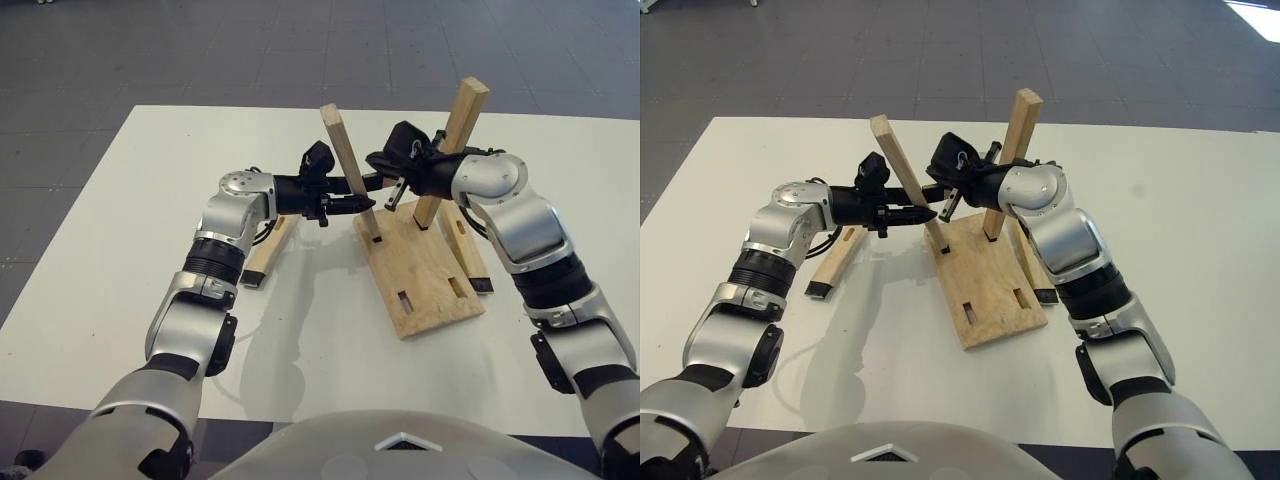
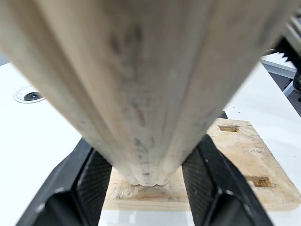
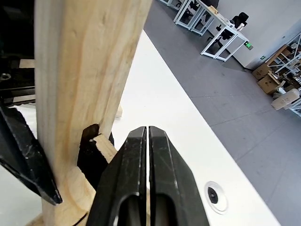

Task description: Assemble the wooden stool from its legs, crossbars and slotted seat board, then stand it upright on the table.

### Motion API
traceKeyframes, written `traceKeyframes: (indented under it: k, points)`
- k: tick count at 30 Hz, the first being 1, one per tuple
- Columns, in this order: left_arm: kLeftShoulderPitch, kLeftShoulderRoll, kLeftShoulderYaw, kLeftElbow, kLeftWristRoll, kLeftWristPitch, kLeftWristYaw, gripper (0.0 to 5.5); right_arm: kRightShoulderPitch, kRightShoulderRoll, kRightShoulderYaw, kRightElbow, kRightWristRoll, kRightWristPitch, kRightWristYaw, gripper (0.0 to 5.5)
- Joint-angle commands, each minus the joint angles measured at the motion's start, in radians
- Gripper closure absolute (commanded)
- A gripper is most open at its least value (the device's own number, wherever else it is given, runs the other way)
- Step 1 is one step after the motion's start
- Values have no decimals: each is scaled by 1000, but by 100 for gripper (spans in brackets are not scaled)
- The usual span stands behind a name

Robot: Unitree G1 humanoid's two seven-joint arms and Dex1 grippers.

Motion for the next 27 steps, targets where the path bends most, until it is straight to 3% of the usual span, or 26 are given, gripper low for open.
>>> traceKeyframes:
  k: [1, 5, 10, 18, 27]
  points:
    - [57, 0, -52, 40, 87, 31, 49, 345, 74, 18, -27, 115, 53, 59, 52, 540]
    - [66, -4, -62, 27, 92, 27, 58, 345, 65, 39, -90, 91, 84, 44, 26, 540]
    - [88, 12, -100, -13, 136, -16, 100, 345, -113, 94, -238, -73, 138, 33, -85, 540]
    - [136, 34, -160, -103, 173, -5, 162, 345, -72, 25, -155, -116, 47, 43, -75, 540]
    - [102, 19, -133, -25, 144, 46, 178, 345, 59, -37, -137, -230, 39, 95, -58, 540]
